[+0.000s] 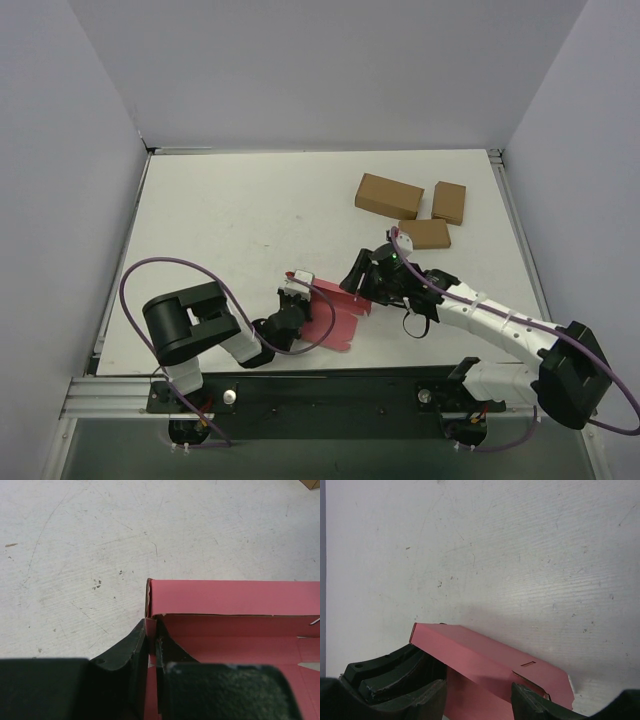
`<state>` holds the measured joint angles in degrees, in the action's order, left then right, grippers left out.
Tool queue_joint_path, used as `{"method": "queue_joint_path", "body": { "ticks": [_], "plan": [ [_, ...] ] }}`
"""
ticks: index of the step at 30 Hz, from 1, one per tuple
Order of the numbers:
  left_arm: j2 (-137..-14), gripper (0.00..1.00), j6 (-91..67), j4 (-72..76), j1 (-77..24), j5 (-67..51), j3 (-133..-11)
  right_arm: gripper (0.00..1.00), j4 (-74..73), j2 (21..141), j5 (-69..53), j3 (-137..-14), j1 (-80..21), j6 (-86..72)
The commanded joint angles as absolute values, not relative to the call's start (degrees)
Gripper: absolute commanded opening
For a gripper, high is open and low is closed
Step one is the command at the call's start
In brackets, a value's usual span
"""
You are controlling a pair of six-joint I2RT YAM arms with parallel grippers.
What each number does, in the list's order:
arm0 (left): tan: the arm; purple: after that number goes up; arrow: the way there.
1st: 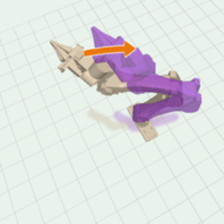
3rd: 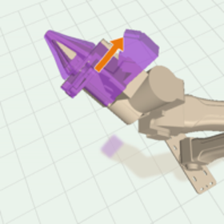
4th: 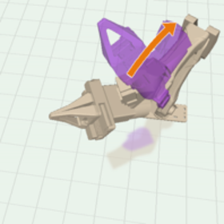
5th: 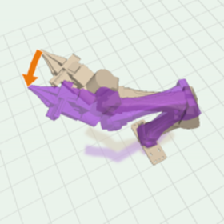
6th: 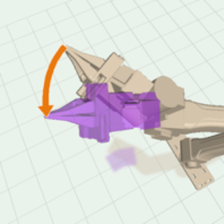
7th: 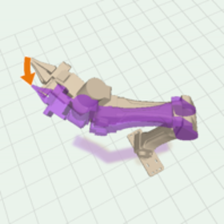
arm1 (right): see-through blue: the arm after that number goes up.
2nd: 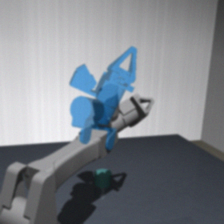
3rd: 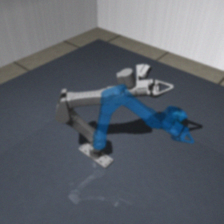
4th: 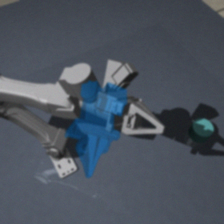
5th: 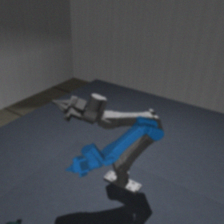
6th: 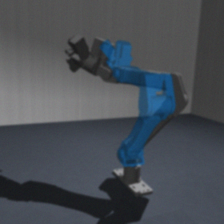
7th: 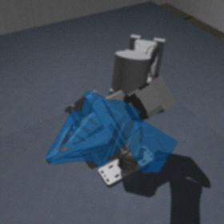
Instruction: Fold the paper box
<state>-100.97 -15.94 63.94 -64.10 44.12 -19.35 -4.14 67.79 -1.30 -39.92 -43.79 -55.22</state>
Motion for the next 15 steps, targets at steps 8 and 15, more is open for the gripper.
{"method": "queue_joint_path", "body": {
  "ticks": [8,15],
  "plan": [
    [-100.1,0.00,-16.3,59.0,-64.6,45.2,-18.9,0.53,-4.7,68.4,1.2,-38.5,-44.0,-57.6],
    [-100.0,0.00,-16.1,59.1,-65.1,45.7,-18.8,0.52,-1.1,69.8,0.8,-37.8,-44.0,-58.4]
  ]
}}
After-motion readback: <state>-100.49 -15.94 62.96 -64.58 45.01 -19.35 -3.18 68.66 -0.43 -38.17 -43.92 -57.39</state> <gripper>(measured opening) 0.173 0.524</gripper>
